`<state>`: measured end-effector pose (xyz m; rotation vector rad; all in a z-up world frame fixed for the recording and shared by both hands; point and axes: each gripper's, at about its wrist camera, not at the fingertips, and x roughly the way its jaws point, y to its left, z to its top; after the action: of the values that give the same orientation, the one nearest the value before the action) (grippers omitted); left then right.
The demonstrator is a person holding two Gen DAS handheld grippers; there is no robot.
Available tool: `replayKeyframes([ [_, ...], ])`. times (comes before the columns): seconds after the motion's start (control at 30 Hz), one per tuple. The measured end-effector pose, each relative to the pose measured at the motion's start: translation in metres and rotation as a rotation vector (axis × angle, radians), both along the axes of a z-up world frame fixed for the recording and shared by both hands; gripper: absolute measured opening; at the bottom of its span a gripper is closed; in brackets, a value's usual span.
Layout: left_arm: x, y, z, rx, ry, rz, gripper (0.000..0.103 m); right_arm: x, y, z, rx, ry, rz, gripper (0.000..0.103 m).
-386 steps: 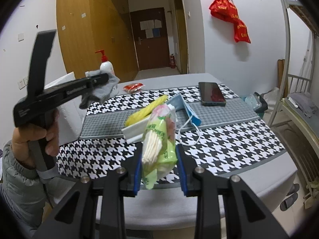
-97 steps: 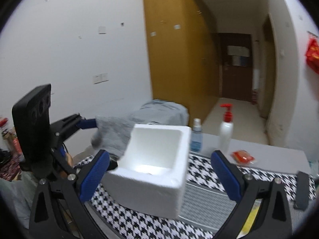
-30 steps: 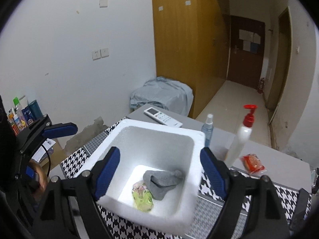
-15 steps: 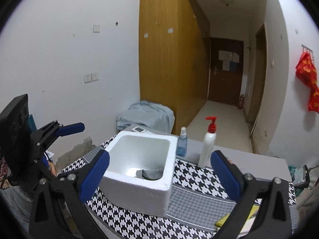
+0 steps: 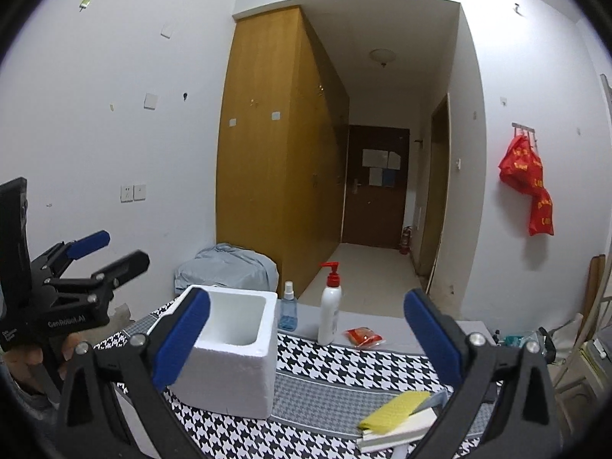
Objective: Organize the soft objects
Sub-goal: 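Move both tools from the foam box toward the yellow foam net and white cloth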
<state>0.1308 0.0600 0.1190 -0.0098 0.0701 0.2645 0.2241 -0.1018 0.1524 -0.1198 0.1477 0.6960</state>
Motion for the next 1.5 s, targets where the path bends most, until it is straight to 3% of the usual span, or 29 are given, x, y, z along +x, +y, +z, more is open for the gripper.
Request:
replayKeyframes([
  [0.27, -0.016, -0.025, -0.011, 0.007, -0.061, -0.051, 0.102, -0.025, -0.026, -0.015, 0.034, -0.03, -0.06, 0.103],
  [0.53, -0.027, -0.047, -0.027, 0.02, -0.066, -0.053, 0.102, -0.044, -0.047, -0.034, 0.073, -0.048, -0.134, 0.103],
  [0.77, -0.024, -0.06, -0.047, -0.007, -0.073, -0.118, 0.102, -0.048, -0.066, -0.055, 0.086, -0.061, -0.236, 0.103],
  [1.1, -0.007, -0.075, -0.068, -0.03, -0.039, -0.148, 0.102, -0.04, -0.089, -0.083, 0.075, -0.048, -0.35, 0.103],
  [1.5, 0.034, -0.119, -0.096, 0.004, 0.064, -0.248, 0.102, -0.005, -0.132, -0.12, 0.08, 0.082, -0.424, 0.103],
])
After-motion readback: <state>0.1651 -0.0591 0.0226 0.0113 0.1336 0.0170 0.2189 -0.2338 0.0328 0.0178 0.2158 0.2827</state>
